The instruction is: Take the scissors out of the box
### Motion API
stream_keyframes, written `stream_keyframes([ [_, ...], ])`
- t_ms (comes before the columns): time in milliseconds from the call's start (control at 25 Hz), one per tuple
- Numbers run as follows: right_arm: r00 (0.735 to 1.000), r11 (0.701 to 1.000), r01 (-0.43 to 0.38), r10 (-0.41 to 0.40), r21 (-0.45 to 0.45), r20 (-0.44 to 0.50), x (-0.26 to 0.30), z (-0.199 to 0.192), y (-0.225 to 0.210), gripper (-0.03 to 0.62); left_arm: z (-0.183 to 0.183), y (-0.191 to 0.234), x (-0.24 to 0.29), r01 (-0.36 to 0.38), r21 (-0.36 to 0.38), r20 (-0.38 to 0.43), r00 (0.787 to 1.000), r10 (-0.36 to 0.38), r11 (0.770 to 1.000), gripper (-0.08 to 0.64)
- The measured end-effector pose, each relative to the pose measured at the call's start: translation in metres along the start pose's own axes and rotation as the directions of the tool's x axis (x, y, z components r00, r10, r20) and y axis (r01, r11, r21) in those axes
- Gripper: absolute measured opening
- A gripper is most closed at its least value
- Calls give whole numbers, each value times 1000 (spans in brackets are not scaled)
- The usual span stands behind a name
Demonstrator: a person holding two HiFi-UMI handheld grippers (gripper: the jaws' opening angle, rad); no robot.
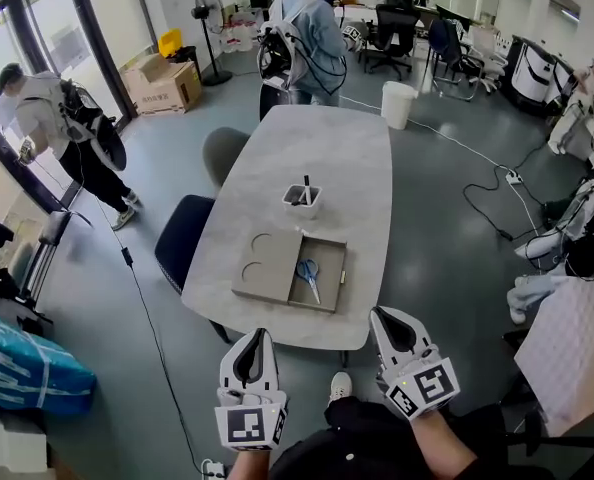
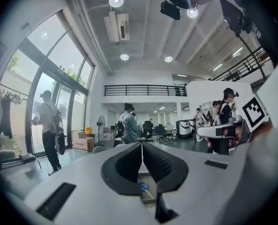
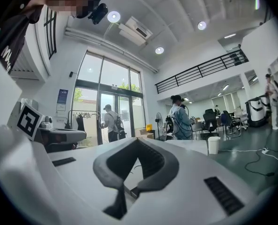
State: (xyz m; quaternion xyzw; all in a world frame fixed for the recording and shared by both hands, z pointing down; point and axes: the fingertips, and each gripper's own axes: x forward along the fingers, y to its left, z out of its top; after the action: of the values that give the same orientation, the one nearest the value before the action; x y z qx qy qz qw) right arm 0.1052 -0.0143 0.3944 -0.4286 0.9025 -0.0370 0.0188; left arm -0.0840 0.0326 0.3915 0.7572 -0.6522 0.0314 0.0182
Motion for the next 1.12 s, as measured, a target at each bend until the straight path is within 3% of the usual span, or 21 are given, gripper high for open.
stream_keyframes([
  [520, 999, 999, -45, 45, -10, 4, 76, 14, -74, -5, 12, 7, 99, -53, -6, 6, 999, 53, 999, 17],
  [1120, 992, 992, -121, 120, -27, -25, 126, 17, -92, -5, 14, 17, 133, -105, -15, -19, 994, 105, 994, 17],
])
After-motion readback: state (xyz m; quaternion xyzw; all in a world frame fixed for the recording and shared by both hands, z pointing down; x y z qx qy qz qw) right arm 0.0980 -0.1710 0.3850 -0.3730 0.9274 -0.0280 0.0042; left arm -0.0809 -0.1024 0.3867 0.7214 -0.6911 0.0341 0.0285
